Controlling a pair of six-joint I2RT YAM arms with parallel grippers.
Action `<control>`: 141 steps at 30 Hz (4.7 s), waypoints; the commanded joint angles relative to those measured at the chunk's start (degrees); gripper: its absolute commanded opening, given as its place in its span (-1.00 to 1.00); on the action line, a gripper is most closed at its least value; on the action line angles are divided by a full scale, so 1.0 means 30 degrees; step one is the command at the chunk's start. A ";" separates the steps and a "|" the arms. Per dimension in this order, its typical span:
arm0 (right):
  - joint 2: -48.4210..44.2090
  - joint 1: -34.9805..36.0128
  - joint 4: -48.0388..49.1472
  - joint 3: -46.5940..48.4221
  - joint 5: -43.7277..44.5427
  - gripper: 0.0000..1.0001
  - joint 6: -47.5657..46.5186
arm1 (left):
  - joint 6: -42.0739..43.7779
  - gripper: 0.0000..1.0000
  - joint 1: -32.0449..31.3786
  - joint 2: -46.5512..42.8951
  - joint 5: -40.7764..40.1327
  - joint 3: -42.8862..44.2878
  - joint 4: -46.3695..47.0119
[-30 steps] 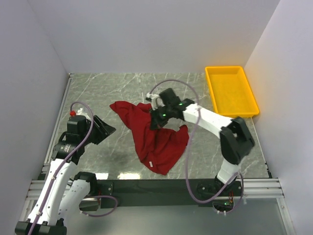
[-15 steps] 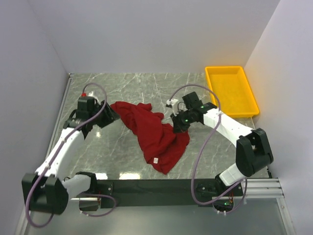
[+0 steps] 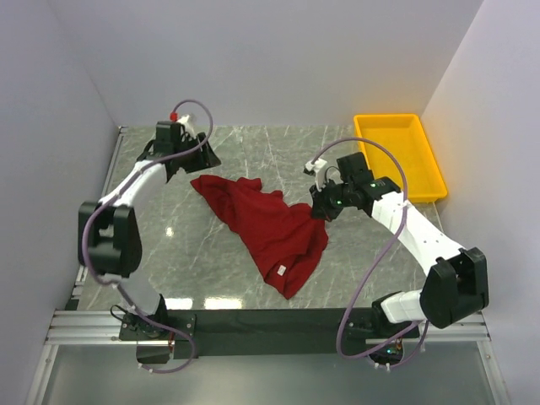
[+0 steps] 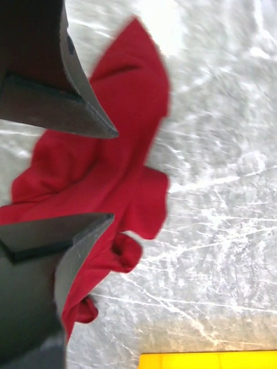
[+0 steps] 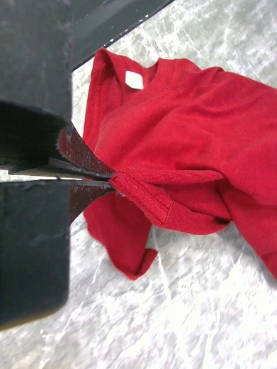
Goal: Fold and stack the t-shirts
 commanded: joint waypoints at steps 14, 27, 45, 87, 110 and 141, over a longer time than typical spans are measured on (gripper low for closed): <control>-0.2201 -0.1248 -0.2343 -0.1137 -0.0276 -1.00 -0.2272 | 0.3807 0.06 -0.2309 0.6691 0.1063 0.4390 -0.3126; -0.3462 -0.0840 -0.4511 -0.1961 -0.2002 -1.00 -0.6868 | 0.2314 -0.99 -0.2338 -0.1829 -0.1515 -0.2578 -0.3797; -0.1940 0.8213 -0.5803 -0.4158 0.1277 -1.00 -1.0654 | -0.4513 -0.36 -0.2426 -1.0150 0.1564 -0.8620 -1.0740; -0.2965 -0.2503 -0.3692 -0.5769 0.1482 -1.00 -0.7546 | -0.4923 0.27 0.2379 -0.5767 -0.3920 -0.7537 -0.3979; -0.2115 -0.3914 -0.3635 -0.4832 0.0691 -1.00 -0.7752 | -0.0295 -0.10 0.3580 0.0946 -0.5416 -0.4167 -0.3450; -0.1323 -0.4178 -0.3752 -0.3806 0.0339 -1.00 -0.7606 | 0.1287 -0.27 0.3580 0.1712 -0.4593 -0.4898 -0.4797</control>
